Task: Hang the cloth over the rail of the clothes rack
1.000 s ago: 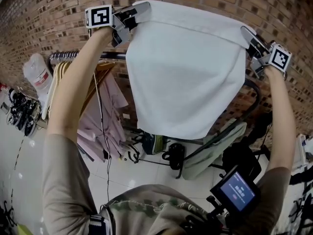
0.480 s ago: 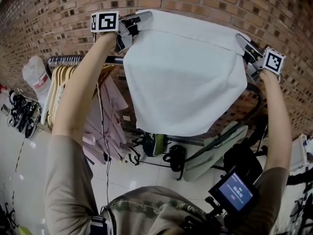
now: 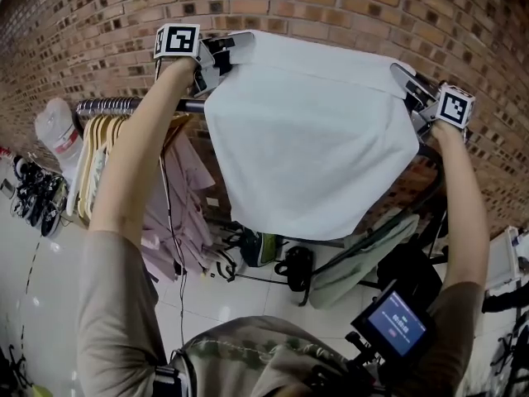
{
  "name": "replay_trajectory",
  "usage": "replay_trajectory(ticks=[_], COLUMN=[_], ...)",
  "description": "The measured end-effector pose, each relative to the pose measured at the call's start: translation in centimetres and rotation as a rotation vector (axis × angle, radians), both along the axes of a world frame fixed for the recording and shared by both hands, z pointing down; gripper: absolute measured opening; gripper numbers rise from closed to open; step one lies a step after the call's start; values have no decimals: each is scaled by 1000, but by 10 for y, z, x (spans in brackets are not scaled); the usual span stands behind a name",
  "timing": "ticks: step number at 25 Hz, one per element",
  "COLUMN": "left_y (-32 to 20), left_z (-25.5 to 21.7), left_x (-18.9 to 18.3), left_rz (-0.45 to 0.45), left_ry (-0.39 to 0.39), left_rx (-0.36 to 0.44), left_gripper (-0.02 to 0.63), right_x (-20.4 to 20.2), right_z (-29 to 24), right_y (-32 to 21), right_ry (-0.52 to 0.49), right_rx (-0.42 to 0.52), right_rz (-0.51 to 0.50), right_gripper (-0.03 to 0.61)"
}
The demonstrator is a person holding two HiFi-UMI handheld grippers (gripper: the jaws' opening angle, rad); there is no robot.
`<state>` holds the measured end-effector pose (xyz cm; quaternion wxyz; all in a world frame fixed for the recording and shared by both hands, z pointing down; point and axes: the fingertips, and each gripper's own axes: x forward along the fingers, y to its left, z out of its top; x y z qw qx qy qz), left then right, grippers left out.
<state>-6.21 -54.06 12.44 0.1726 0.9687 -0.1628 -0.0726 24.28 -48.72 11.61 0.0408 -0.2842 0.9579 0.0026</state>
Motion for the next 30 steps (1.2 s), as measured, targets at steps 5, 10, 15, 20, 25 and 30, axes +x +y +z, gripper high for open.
replay_trajectory(ticks=[5, 10, 15, 20, 25, 30], left_y=[-2, 7, 9, 10, 17, 17], left_z=[7, 12, 18, 25, 34, 45], left_x=[1, 8, 10, 16, 22, 24], left_rz=[2, 41, 64, 78, 123, 118], left_ry=[-32, -39, -62, -76, -104, -154], left_rx=[19, 20, -1, -52, -80, -99], left_gripper=[20, 20, 72, 191, 307, 352], right_x=[-3, -4, -4, -4, -4, 8], right_z=[10, 10, 13, 24, 32, 34], right_y=[-3, -1, -4, -10, -14, -22], right_ry=[-32, -60, -104, -108, -96, -129], right_rx=[-60, -64, -125, -212, -249, -272], right_rz=[-44, -60, -72, -56, -41, 20], right_gripper=[14, 14, 14, 77, 152, 221])
